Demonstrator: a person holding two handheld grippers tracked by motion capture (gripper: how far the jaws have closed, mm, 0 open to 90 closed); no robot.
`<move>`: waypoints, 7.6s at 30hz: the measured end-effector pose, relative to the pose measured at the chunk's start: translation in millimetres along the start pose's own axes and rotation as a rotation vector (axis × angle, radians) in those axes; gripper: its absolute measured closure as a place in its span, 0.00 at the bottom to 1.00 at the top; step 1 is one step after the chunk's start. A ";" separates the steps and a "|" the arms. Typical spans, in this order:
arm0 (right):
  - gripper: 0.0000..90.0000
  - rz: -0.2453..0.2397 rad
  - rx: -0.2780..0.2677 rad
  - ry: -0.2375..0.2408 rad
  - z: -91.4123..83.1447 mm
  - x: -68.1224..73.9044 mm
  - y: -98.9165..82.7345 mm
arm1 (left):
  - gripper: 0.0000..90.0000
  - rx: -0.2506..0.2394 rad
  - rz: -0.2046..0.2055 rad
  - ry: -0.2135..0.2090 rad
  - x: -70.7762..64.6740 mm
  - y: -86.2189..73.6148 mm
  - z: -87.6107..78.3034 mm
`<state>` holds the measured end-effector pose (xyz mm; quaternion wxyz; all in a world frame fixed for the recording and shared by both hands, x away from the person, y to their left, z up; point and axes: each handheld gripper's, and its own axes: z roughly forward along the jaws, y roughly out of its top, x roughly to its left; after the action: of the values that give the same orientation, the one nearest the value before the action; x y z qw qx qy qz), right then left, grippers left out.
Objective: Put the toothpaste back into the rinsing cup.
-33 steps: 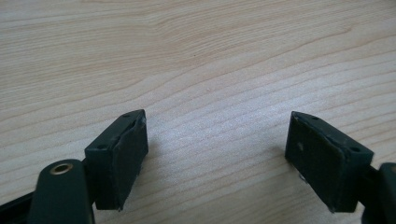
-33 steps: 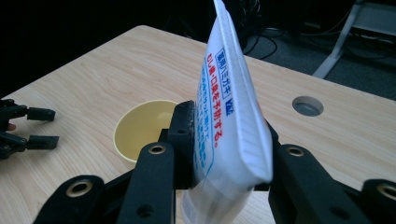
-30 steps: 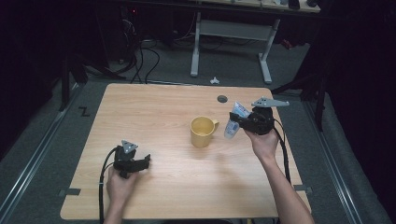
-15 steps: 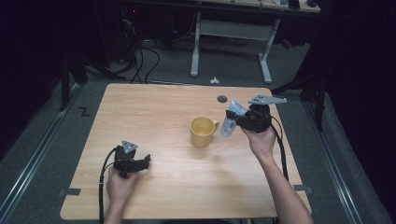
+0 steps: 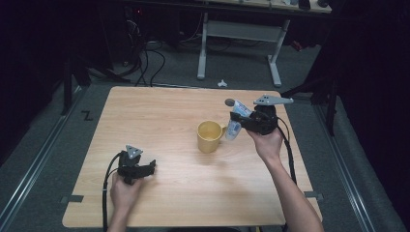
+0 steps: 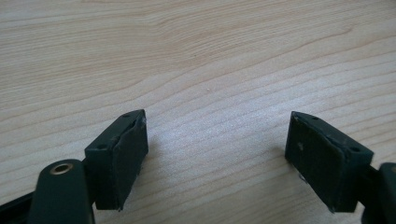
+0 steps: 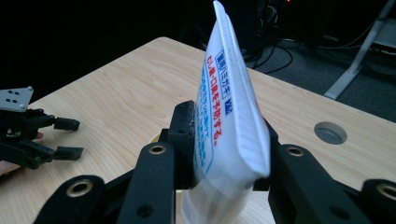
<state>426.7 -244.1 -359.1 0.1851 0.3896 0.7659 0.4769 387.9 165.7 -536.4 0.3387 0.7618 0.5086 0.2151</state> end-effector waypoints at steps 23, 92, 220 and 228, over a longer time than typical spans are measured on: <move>0.78 -0.009 -0.002 0.033 15.8 9.8 15.8 | 0.24 0.000 0.003 -0.001 -0.2 -0.6 -0.6; 0.78 -0.068 0.053 -0.003 89.9 21.3 5.5 | 0.24 0.000 0.001 -0.002 0.0 -0.3 -0.2; 0.48 -0.075 0.045 -0.037 66.2 17.0 -46.9 | 0.24 0.000 -0.001 0.001 -0.1 0.0 0.1; 0.49 -0.072 0.030 -0.039 55.6 15.6 -49.7 | 0.24 -0.001 -0.001 0.001 -0.2 0.0 0.1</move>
<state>432.5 -211.5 -427.7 0.2112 0.3737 0.7827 0.4507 387.8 165.6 -536.4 0.3389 0.7613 0.5092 0.2153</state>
